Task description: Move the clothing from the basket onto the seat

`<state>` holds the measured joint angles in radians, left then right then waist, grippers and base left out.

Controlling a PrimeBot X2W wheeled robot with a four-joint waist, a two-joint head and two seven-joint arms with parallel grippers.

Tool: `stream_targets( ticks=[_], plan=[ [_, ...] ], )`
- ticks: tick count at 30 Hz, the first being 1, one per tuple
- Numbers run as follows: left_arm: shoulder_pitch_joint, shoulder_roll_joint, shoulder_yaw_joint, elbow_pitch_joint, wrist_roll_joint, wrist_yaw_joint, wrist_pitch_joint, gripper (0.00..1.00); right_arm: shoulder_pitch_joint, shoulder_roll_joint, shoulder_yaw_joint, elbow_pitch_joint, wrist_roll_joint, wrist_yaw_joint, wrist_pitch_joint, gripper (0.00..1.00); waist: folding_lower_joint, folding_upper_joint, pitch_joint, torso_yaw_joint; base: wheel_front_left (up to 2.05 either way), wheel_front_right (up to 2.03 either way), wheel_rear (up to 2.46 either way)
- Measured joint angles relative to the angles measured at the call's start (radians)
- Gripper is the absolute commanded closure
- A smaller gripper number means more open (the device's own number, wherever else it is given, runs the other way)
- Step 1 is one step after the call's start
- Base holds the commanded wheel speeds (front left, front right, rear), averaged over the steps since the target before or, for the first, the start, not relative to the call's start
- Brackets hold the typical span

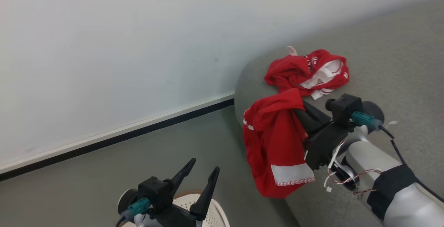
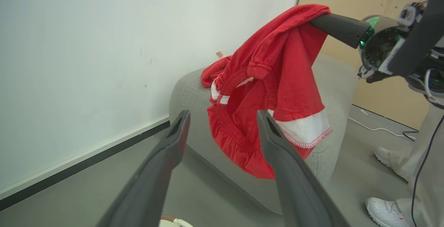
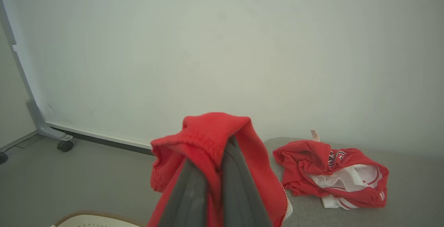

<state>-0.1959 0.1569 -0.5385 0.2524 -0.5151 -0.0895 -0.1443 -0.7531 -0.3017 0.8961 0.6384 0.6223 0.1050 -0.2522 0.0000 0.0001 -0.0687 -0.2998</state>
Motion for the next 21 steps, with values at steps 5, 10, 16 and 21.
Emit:
stream_targets(
  ticks=[5, 10, 16, 21],
  plan=[
    [0.001, -0.012, -0.024, -0.005, 0.009, 0.0, -0.009, 0.0, 0.003, -0.043, -0.023, -0.039, -0.006, -0.01, 0.0, 1.0, 0.0, 0.0, 0.003, -0.055, 0.0, 0.0, 0.0],
    [0.002, -0.027, -0.033, -0.015, 0.017, 0.0, -0.021, 0.0, 0.006, -0.084, -0.045, -0.081, -0.007, -0.018, 0.0, 1.0, 0.0, 0.0, 0.012, -0.105, 0.0, 0.0, 0.0],
    [-0.001, -0.032, -0.051, -0.032, 0.032, 0.0, -0.025, 0.0, 0.006, -0.129, -0.084, -0.117, -0.01, -0.027, 0.0, 1.0, 0.0, 0.0, 0.044, -0.137, 0.0, 0.0, 0.0],
    [-0.006, -0.031, -0.056, -0.045, 0.04, 0.0, -0.025, 0.0, -0.007, -0.158, -0.124, -0.116, -0.009, -0.031, 0.0, 1.0, 0.0, 0.0, 0.081, -0.142, 0.0, 0.0, 0.0]
  ],
)
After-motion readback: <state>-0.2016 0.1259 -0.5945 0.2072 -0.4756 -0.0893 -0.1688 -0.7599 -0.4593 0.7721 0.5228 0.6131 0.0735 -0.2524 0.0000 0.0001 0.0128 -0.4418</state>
